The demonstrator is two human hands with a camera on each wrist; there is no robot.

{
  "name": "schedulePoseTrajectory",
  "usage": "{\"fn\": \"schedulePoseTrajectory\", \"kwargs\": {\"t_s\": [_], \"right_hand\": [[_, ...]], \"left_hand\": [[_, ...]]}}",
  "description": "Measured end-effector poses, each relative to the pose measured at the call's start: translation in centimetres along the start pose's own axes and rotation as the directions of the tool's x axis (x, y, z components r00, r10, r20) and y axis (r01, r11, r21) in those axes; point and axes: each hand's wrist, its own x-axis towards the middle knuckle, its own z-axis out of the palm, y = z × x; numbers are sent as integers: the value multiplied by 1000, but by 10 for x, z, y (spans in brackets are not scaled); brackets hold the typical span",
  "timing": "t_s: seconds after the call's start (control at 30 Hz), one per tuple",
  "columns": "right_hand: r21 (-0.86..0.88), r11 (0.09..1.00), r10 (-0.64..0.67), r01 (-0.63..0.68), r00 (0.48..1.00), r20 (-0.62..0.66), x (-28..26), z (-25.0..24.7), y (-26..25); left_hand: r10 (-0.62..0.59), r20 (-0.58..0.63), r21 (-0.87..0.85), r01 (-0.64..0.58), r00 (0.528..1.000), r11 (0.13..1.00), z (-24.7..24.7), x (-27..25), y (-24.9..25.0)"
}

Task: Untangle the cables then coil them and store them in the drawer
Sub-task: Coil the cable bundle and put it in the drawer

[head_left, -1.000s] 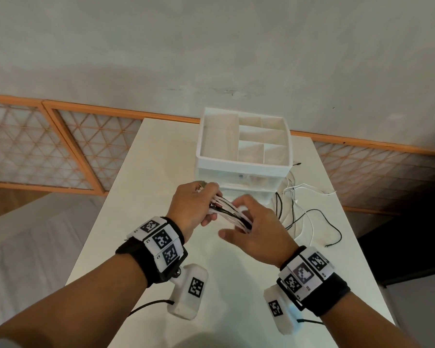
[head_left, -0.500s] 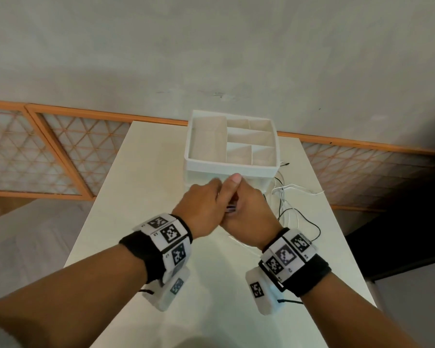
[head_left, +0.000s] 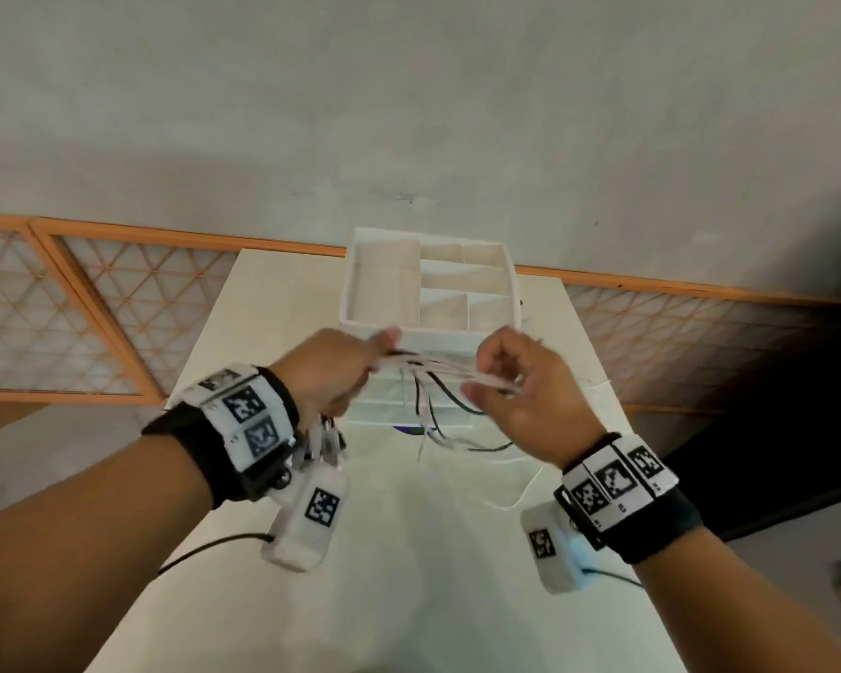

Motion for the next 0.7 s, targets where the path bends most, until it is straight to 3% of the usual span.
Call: {"fn": "schedulePoseTrajectory", "kwargs": {"t_s": [0.03,0.1,0.17,0.2,0.23,0.27,0.33,0.37,0.4,0.47,0.5,0.57,0.6,0.63,0.67,0.7], "right_hand": [[2,997,74,-75,991,113,-8,7,6],[-274,947,244,-164,926,287,-24,19,33],[-624,762,458,-174,826,329,-27,19,58],[-718,669,538,-194,793,287,-25,15,66],[-724,649,553,-237,800,234,-20,7,72],[-658,683,536,-315,829,160,-13,-4,74],[-312,822,455,-476,879,-144,-2,-30,63],[-176,878,373,-446,866,-335,1,-39,52],[-166,916,244,-366,836,-492,1,-45,41],[-237,939,64,-248,805,-590,-7,-43,34],[-248,941,60,-230,836,-546,-14,-35,37],[-430,847,213,-312,941,-263,-36,-13,62],[-585,744,357,-321,932,-57,-51,1,78],[-701,660,473,-272,875,106,-64,11,91],[-751,623,525,-218,829,194,-70,17,99],[-779,602,530,-174,817,227,-70,18,104]], "left_hand": [[52,-47,-103,-56,998,993,-6,-1,9],[188,-82,-203,-201,979,958,-12,-5,23],[292,-50,-167,-296,955,940,-9,-11,29],[327,-23,-87,-328,945,941,-7,-12,28],[357,-1,47,-356,934,933,-5,-13,23],[381,12,217,-375,924,901,-5,-12,17],[405,7,494,-355,914,794,-5,-9,1],[408,-24,564,-324,913,759,-5,-6,-6],[409,-73,594,-290,909,750,-5,-3,-12],[415,-215,563,-235,884,792,-10,4,-19],[408,-301,488,-228,862,843,-14,7,-19],[380,-416,231,-308,826,923,-21,11,-13],[367,-427,82,-369,826,926,-22,9,-7],[365,-407,-35,-413,837,910,-21,6,0],[374,-362,-105,-436,854,894,-17,3,5],[393,-301,-127,-445,869,887,-12,0,8]]}}
